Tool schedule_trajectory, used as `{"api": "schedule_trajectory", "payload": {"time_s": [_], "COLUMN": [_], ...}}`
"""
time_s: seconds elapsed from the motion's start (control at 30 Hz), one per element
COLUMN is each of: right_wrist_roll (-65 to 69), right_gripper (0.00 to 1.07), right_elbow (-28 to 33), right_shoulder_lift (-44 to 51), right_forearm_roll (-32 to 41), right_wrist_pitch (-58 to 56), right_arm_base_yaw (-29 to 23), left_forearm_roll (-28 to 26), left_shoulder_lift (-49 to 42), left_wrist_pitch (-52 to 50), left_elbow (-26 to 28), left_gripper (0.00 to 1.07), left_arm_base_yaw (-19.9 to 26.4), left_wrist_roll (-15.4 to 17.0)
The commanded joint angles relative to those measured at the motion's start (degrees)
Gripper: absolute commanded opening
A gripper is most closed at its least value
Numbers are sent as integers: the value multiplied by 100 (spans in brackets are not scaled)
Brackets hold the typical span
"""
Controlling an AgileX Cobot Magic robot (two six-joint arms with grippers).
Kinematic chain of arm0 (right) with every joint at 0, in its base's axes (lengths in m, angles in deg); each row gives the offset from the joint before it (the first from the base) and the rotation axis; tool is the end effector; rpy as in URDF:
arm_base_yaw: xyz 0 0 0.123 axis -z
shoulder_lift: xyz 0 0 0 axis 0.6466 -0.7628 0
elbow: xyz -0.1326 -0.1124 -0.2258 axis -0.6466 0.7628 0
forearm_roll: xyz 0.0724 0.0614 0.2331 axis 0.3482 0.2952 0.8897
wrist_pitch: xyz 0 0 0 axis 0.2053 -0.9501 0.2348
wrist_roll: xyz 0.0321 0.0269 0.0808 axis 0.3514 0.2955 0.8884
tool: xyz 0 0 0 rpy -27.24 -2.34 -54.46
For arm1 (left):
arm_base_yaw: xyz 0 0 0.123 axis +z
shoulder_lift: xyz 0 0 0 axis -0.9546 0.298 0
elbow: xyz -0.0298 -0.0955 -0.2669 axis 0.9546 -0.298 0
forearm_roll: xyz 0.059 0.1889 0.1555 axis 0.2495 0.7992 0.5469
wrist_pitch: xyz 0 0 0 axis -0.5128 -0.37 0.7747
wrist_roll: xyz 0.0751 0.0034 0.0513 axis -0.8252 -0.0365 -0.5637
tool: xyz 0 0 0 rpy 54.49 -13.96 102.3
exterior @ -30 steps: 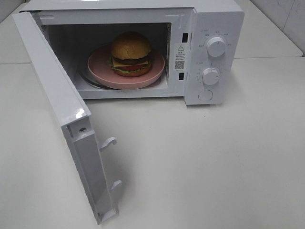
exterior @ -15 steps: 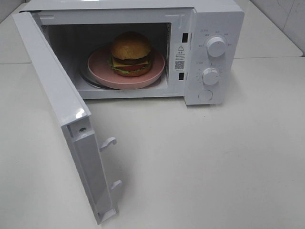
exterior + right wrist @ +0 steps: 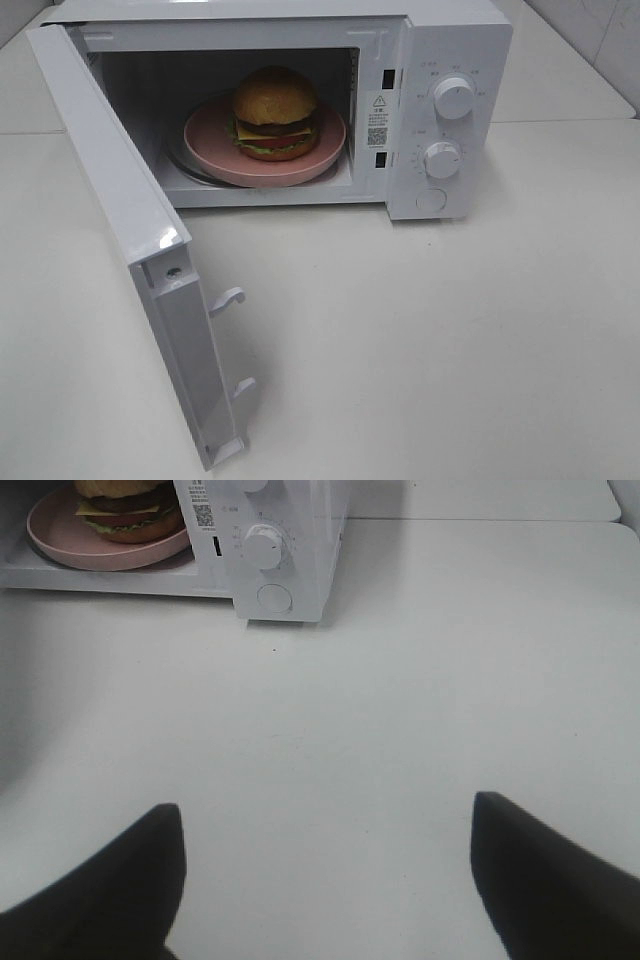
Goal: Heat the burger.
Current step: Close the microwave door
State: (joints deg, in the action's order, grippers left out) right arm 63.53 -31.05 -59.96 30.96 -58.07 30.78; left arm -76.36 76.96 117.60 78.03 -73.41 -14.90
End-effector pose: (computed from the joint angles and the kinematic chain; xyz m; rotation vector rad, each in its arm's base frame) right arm -0.0038 -0.0006 0.2810 -0.1793 1.9888 0.0978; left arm -0.0067 -0.0119 0.2798 0.2244 2.0085 -0.0604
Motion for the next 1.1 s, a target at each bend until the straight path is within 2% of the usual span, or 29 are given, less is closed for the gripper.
{"api": "schedule_trajectory", "payload": {"time_s": [0.03,0.17,0.3,0.4,0.43,0.57,0.63,0.73,0.8,0.83,0.9,1.0,1.07,1.1], "right_wrist_roll": [-92,-92,-92,-92,-92,-92,-92,-92,-92,-92,-92,-92,-92,-92], "right_gripper": [74,74,74,74,74,74,74,74,74,74,74,74,74,74], "right_elbow": [17,17,17,17,17,17,17,17,17,17,17,17,17,17], "right_shoulder_lift": [132,132,132,132,132,132,132,132,132,132,132,132,132,132], "right_forearm_roll": [63,63,63,63,63,63,63,63,63,63,63,63,63,63], "right_wrist_pitch": [97,97,97,97,97,97,97,97,97,97,97,97,97,97], "right_arm_base_yaw": [17,17,17,17,17,17,17,17,17,17,17,17,17,17], "left_forearm_roll": [-63,-344,-395,-521,-556,-584,-882,-957,-1106,-1106,-1358,-1467,-2028,-2028], "left_shoulder_lift": [-92,-92,-29,97,212,487,997,1169,1725,1725,2429,2624,3363,3363], "left_wrist_pitch": [-57,-80,-281,-859,-1381,-2023,-2613,-2716,-2899,-2899,-3220,-3312,-3621,-3621], "left_elbow": [-6,6,103,126,29,-195,-418,-435,-441,-441,-435,-435,-435,-435], "left_gripper": [0,0,0,0,0,0,0,0,0,0,0,0,0,0], "left_arm_base_yaw": [-29,-29,-29,-29,-29,-29,-29,-29,-29,-29,-29,-29,-29,-29], "left_wrist_roll": [11,23,23,23,6,6,0,-46,-367,-367,-1106,-1278,-1799,-1799]}}
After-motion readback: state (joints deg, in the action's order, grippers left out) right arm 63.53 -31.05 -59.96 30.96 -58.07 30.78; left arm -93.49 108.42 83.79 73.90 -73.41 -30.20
